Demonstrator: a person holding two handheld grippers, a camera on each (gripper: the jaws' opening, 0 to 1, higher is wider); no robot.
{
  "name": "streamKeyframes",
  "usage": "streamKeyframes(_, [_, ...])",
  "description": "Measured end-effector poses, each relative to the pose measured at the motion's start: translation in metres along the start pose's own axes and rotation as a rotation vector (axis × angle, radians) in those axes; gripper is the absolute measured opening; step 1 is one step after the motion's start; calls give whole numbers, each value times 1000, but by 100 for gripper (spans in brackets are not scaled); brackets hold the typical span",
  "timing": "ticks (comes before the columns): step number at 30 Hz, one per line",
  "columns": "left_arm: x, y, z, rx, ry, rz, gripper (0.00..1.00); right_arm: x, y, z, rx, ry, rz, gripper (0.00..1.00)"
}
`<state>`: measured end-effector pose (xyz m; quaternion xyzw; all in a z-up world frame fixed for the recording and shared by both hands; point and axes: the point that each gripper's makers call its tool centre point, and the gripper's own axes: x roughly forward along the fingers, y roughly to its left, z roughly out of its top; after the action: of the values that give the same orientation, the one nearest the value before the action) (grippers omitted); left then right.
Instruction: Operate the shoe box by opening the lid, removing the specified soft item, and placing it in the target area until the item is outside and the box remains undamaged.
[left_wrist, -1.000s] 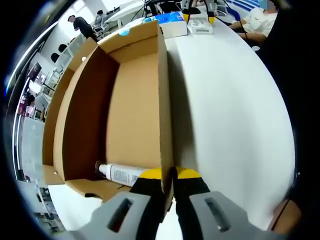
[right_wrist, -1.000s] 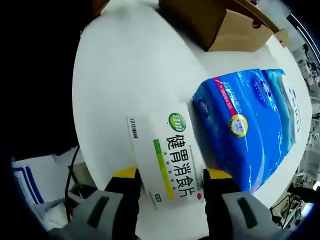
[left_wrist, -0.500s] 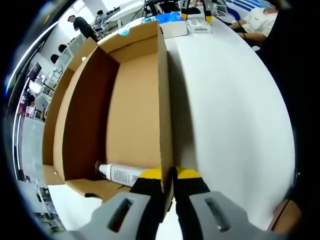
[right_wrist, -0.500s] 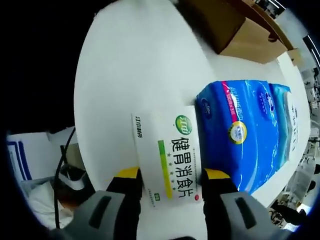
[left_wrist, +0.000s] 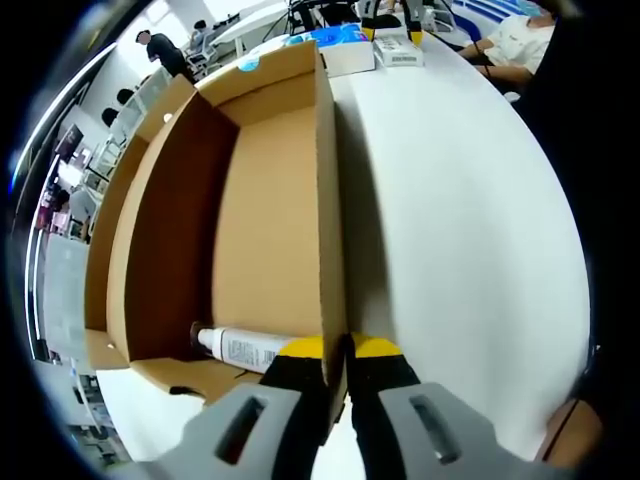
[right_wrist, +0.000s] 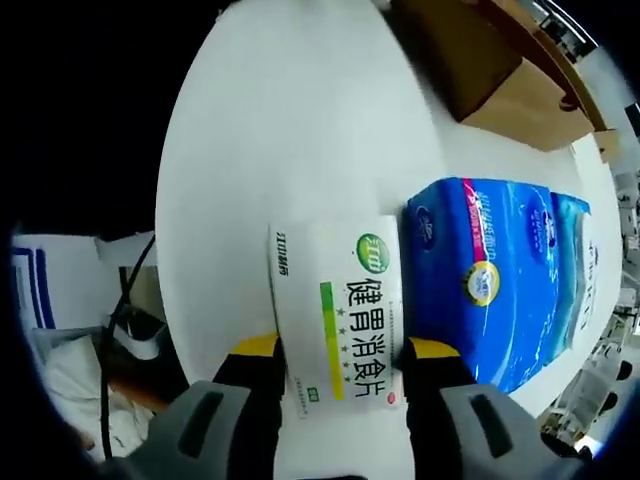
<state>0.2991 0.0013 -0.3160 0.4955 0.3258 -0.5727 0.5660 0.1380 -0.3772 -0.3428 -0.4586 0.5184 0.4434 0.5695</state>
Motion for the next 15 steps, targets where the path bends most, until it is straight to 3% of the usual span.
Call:
streamKeyframes(9, [0,0,0,-1,1,1,5,-6,-2,-6,29,-2,0,52])
streamKeyframes(15, [0,0,0,-1,-3,0,5,-51,-12,13,75,-56,-44,52])
